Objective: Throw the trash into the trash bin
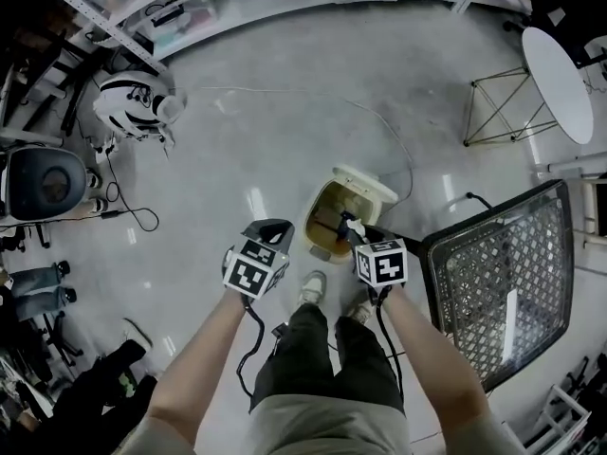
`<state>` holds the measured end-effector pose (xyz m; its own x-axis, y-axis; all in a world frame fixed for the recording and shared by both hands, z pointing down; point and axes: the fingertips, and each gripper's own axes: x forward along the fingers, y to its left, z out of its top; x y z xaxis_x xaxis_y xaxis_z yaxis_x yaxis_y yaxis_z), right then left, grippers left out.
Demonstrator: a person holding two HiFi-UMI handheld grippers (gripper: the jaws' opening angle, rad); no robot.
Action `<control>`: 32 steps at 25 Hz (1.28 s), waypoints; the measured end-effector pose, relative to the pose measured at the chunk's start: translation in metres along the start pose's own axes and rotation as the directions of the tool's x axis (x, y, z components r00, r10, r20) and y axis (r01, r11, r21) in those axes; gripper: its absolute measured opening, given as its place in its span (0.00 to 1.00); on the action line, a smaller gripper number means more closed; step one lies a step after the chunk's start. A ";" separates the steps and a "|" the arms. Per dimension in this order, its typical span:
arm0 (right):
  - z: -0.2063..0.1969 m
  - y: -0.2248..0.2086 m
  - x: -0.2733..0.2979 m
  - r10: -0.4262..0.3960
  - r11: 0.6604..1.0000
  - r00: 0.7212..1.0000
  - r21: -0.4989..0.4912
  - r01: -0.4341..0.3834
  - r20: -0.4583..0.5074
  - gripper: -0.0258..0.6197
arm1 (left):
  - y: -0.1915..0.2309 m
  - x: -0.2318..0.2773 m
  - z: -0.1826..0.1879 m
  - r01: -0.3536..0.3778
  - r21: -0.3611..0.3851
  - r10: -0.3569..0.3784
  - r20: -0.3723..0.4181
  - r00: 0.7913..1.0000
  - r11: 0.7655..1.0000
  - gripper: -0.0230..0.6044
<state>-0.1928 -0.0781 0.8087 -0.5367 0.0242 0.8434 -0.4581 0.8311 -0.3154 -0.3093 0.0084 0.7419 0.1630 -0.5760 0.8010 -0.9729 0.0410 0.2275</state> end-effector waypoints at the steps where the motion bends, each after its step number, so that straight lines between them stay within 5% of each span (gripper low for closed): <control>1: -0.006 -0.004 0.008 -0.008 1.000 1.000 -0.003 0.008 -0.015 0.19 | 0.002 0.006 -0.007 0.005 -0.002 -0.005 -0.012 1.000 1.000 0.04; 8: -0.038 -0.026 0.060 0.000 1.000 0.998 0.028 0.002 -0.058 0.20 | 0.003 0.053 -0.045 0.031 -0.053 -0.034 -0.046 0.998 0.998 0.04; 17: -0.059 -0.035 0.096 -0.016 0.999 0.996 0.049 0.020 -0.091 0.33 | 0.007 0.075 -0.072 0.045 -0.074 -0.051 -0.070 0.996 0.996 0.04; 32: 0.000 -0.031 -0.002 -0.004 1.000 0.996 0.013 0.003 0.094 0.36 | -0.006 0.028 -0.019 0.014 -0.051 -0.014 0.004 1.000 0.999 0.04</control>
<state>-0.1778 -0.1036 0.8167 -0.5988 -0.0312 0.8003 -0.4684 0.8241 -0.3184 -0.2961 0.0077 0.7731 0.1757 -0.5794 0.7959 -0.9610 0.0744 0.2663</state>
